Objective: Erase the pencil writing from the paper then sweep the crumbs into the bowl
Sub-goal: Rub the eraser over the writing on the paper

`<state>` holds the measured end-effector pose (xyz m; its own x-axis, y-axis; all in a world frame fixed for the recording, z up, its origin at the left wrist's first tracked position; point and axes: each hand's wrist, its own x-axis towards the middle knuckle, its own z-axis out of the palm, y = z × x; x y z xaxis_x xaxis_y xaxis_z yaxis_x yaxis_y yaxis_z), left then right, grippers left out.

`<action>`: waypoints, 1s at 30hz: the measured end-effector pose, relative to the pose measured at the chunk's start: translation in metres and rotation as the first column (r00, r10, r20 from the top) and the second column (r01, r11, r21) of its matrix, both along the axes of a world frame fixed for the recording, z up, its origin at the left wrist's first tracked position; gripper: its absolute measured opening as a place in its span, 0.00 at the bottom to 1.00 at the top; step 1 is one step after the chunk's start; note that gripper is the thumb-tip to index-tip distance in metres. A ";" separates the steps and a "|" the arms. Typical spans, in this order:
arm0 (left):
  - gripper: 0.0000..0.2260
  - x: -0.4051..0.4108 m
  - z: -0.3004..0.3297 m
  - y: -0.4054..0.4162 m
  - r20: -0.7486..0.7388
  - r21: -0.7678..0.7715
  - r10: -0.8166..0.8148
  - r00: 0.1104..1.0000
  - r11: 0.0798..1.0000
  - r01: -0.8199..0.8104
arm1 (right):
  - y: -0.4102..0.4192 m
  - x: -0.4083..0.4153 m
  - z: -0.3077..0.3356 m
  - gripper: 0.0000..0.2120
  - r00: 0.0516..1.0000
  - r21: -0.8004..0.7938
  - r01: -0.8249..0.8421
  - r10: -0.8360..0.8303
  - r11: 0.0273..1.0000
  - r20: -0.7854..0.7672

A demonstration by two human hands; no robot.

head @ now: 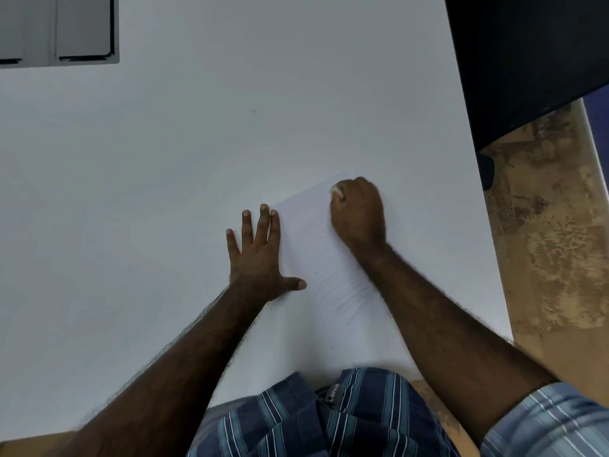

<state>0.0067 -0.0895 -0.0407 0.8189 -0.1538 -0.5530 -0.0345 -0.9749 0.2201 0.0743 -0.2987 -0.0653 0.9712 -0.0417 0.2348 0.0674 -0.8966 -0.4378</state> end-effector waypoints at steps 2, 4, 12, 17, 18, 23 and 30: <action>0.68 0.000 0.000 0.000 -0.003 0.004 -0.006 1.000 1.000 0.006 | -0.006 0.008 0.001 0.03 0.996 0.025 0.089 -0.089 0.996 0.015; 0.67 0.000 0.000 0.000 -0.004 0.004 -0.005 1.000 1.000 0.005 | 0.009 0.005 0.003 0.03 0.999 0.046 0.052 -0.052 0.998 0.004; 0.67 0.001 0.000 0.000 -0.003 0.008 -0.007 1.000 1.000 0.008 | -0.008 0.013 0.002 0.05 0.988 0.078 0.155 -0.155 0.985 -0.004; 0.67 0.000 0.000 0.000 0.000 0.001 -0.005 1.000 1.000 0.005 | 0.021 0.004 0.005 0.05 0.999 0.100 -0.026 0.030 0.995 -0.033; 0.67 0.000 0.000 0.000 0.000 0.006 -0.009 1.000 1.000 0.009 | 0.024 0.000 0.003 0.05 0.993 0.081 -0.094 0.099 0.992 -0.061; 0.67 0.000 0.000 0.001 0.000 -0.010 -0.005 1.000 1.000 0.005 | -0.002 0.018 0.003 0.03 0.998 0.060 0.035 -0.031 0.998 -0.062; 0.66 -0.004 -0.006 0.010 0.053 -0.123 0.018 0.998 0.992 -0.012 | 0.001 -0.006 0.023 0.03 0.982 0.217 0.133 -0.099 0.967 -0.162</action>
